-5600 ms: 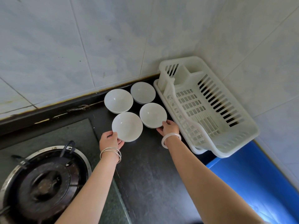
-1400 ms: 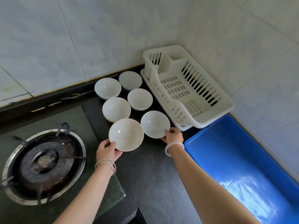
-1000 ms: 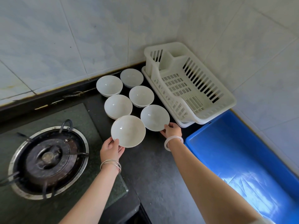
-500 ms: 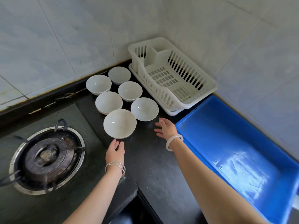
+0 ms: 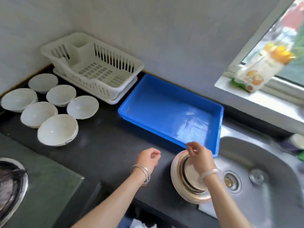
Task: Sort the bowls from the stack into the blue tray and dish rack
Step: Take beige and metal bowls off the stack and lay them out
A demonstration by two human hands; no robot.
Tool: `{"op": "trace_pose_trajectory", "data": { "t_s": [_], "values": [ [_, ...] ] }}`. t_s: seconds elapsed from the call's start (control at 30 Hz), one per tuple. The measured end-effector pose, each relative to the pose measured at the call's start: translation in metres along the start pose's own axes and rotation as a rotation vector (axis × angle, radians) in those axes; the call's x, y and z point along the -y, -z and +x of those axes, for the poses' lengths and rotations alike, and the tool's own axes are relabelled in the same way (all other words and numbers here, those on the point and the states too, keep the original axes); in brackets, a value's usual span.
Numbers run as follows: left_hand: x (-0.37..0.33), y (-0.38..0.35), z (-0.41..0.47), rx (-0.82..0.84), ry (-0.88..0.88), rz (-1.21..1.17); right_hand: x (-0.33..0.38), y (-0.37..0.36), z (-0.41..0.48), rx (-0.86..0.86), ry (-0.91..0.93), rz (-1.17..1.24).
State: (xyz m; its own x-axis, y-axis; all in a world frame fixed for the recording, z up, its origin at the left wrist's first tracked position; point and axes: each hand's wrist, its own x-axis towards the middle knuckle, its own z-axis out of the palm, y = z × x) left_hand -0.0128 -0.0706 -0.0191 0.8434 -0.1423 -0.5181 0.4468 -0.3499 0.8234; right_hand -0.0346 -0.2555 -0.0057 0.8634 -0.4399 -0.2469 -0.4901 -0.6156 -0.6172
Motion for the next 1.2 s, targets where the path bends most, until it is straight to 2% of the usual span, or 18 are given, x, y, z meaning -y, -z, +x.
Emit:
{"op": "trace_pose_trajectory", "data": {
  "t_s": [0.13, 0.33, 0.77, 0.87, 1.2],
  "values": [
    [-0.014, -0.047, -0.007, 0.069, -0.189, 0.276, -0.047, 0.031, -0.024, -0.153, -0.063, -0.160],
    [-0.021, -0.082, -0.008, 0.083, -0.268, 0.506, -0.075, 0.040, -0.040, -0.164, -0.114, -0.215],
    [-0.017, -0.088, -0.010, 0.041, -0.301, 0.464, -0.074, 0.053, -0.035, -0.077, -0.153, -0.168],
    [-0.019, -0.089, -0.012, 0.051, -0.269, 0.400, -0.077, 0.062, -0.035, -0.066, -0.161, -0.095],
    [-0.021, -0.099, -0.013, -0.037, -0.286, 0.492, -0.090, 0.082, -0.044, -0.127, -0.215, 0.200]
  ]
}}
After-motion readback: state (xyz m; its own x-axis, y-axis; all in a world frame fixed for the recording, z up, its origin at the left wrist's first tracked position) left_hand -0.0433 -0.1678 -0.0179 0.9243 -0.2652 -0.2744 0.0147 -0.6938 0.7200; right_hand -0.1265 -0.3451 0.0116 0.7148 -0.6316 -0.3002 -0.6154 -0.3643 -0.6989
